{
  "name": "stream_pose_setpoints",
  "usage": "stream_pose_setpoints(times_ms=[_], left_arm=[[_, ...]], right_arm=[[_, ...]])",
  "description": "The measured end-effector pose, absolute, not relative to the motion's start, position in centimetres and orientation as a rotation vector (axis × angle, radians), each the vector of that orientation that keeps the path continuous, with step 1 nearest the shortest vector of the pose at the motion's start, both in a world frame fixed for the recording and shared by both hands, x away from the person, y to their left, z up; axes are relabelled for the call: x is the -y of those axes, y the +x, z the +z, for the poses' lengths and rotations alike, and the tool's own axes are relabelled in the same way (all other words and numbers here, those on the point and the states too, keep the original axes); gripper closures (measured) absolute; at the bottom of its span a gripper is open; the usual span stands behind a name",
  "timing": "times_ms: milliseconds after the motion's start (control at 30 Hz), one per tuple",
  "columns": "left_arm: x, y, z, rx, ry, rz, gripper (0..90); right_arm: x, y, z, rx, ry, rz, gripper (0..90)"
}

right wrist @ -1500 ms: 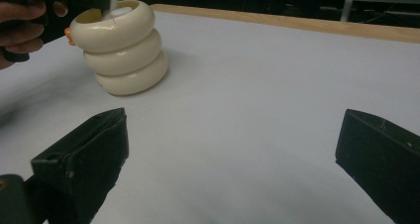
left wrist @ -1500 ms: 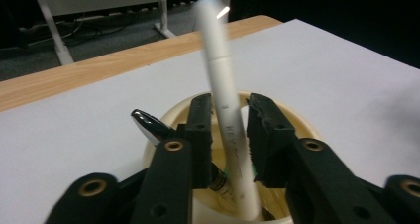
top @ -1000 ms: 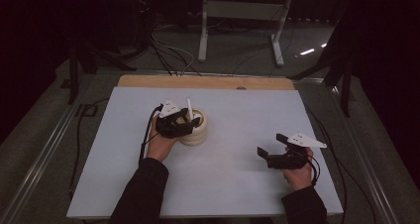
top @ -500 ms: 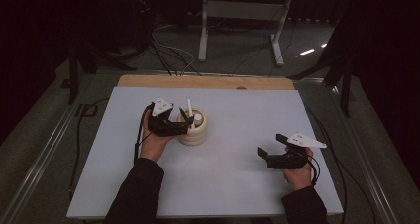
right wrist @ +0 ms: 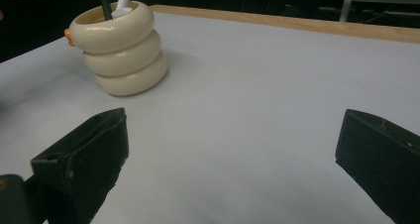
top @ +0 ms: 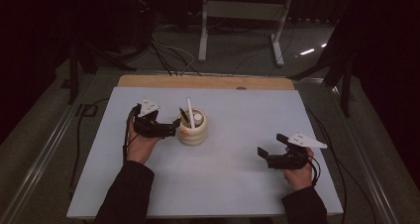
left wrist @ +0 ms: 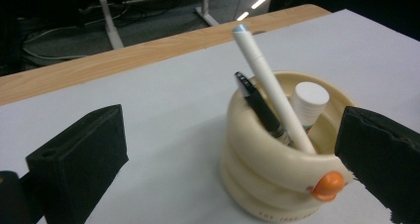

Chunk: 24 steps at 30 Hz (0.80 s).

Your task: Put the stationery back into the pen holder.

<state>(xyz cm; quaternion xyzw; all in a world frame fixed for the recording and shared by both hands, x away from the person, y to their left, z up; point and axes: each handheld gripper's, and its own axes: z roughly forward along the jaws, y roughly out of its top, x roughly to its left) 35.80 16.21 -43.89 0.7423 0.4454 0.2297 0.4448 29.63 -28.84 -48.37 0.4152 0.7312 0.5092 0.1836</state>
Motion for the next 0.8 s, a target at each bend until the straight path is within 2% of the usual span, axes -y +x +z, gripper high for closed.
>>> stream_pose_setpoints(times_ms=[467,800], left_arm=[[-20.8,33.1,-44.5,-1.119,1.769,0.547,0.3],[-22.2,29.9,-45.8,-1.095,1.766,0.612,0.3]], right_arm=[[28.9,29.2,-47.9,-2.041,1.158,1.448,0.4],[29.0,29.1,-47.9,-2.035,1.164,1.452,0.4]])
